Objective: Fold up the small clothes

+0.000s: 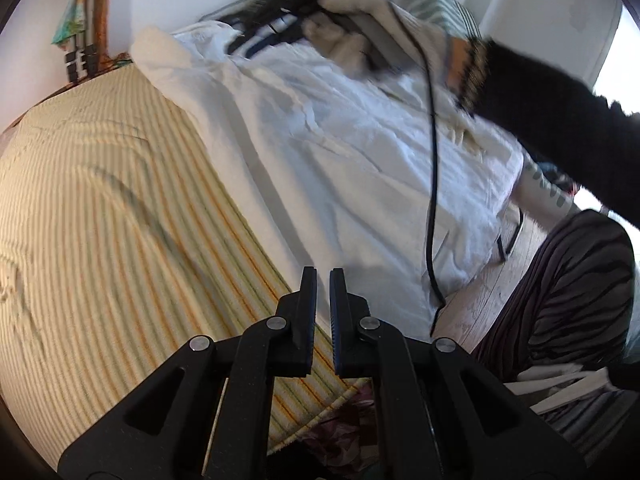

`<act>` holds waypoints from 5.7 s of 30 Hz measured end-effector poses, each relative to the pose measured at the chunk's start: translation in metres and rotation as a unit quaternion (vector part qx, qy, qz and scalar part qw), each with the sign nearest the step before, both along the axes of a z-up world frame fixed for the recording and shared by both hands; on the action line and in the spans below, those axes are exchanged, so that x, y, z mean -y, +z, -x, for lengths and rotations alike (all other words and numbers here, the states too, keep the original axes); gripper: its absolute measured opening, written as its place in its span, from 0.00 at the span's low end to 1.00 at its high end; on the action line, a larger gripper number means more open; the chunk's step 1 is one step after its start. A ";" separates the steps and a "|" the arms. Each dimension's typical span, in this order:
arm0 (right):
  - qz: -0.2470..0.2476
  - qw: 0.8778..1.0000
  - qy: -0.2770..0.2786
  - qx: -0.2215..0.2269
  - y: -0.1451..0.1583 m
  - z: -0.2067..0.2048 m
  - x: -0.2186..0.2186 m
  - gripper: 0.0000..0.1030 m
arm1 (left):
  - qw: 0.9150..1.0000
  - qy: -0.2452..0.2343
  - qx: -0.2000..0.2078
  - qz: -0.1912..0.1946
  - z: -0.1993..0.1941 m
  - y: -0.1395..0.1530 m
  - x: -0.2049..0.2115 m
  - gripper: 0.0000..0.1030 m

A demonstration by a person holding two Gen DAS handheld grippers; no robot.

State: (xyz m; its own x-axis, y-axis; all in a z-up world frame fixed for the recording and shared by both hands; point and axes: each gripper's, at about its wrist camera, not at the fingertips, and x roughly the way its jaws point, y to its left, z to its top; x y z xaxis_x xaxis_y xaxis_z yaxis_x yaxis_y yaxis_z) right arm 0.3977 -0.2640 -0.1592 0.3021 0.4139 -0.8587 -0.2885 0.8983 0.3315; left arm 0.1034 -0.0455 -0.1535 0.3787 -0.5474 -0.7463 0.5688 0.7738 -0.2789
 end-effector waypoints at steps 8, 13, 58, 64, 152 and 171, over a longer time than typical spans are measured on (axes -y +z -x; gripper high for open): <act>-0.085 0.992 0.042 -0.085 -0.003 0.120 0.026 0.46 | 0.987 0.066 -0.115 0.093 -0.024 -0.015 -0.028 0.40; -0.099 0.986 0.059 -0.117 -0.016 0.186 0.030 0.46 | 0.973 0.075 -0.179 0.127 -0.031 -0.033 -0.027 0.40; -0.016 0.987 0.158 -0.026 0.063 0.193 0.007 0.16 | 0.997 0.042 -0.050 0.038 -0.079 0.016 0.025 0.00; -0.015 0.992 0.106 0.063 0.096 0.108 0.008 0.42 | 0.997 0.018 -0.079 -0.011 -0.087 -0.020 0.038 0.00; 0.033 0.991 0.021 0.127 0.092 0.023 -0.045 0.22 | 0.996 -0.029 -0.059 0.063 -0.045 -0.013 -0.006 0.00; 0.025 0.985 -0.098 0.141 0.096 0.172 0.126 0.44 | 0.996 0.083 -0.006 0.027 -0.012 0.023 -0.041 0.39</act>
